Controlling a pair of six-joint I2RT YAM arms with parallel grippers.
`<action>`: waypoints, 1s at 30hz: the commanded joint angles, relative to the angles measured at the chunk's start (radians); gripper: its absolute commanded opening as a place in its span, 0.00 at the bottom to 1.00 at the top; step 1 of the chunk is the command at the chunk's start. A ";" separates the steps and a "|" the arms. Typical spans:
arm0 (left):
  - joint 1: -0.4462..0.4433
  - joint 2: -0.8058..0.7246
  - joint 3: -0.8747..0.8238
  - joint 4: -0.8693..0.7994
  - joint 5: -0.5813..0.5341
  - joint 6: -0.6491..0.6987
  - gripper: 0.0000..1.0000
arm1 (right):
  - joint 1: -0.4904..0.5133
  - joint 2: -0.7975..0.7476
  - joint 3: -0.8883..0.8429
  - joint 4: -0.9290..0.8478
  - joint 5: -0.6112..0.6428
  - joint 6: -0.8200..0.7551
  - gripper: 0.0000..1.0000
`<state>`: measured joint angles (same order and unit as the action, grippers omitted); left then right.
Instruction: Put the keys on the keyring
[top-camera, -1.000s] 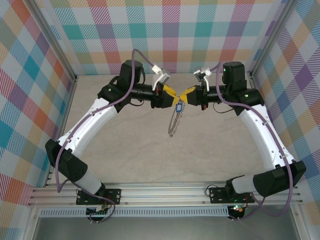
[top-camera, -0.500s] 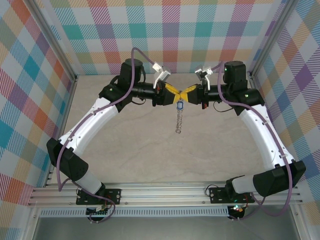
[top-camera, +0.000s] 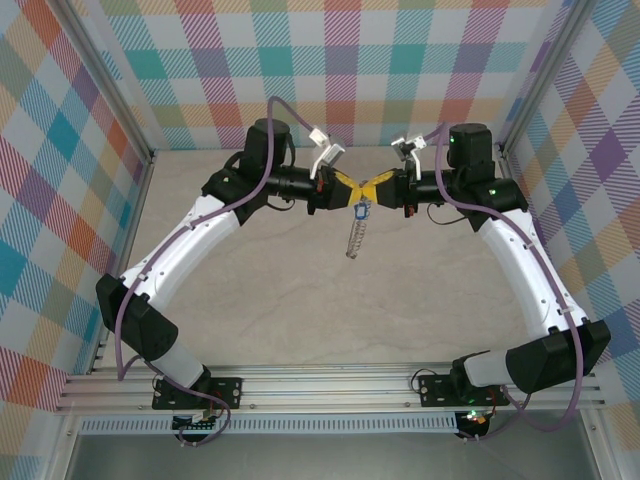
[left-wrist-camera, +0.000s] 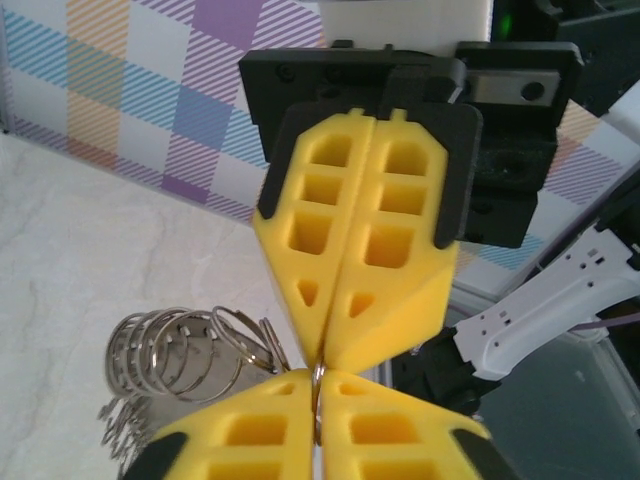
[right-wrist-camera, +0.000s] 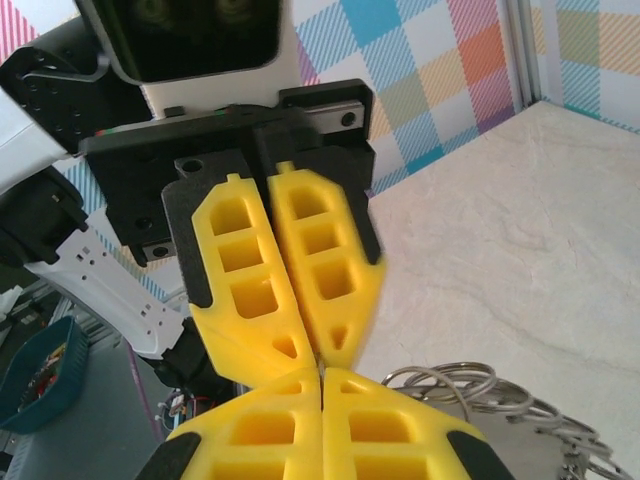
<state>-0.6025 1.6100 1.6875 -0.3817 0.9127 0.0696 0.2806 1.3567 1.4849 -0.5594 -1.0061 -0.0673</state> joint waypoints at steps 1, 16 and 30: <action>-0.045 0.021 0.006 0.055 -0.023 -0.020 0.00 | 0.015 -0.014 -0.010 0.089 -0.059 0.034 0.00; -0.046 -0.030 -0.099 0.249 -0.132 -0.126 0.00 | -0.007 -0.264 -0.258 0.326 0.297 0.263 0.43; -0.046 -0.119 -0.224 0.336 -0.148 -0.160 0.00 | -0.006 -0.489 -0.748 0.565 0.531 0.438 0.72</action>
<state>-0.6456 1.5589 1.4811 -0.1268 0.7677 -0.0692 0.2745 0.8745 0.7803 -0.0952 -0.4850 0.3141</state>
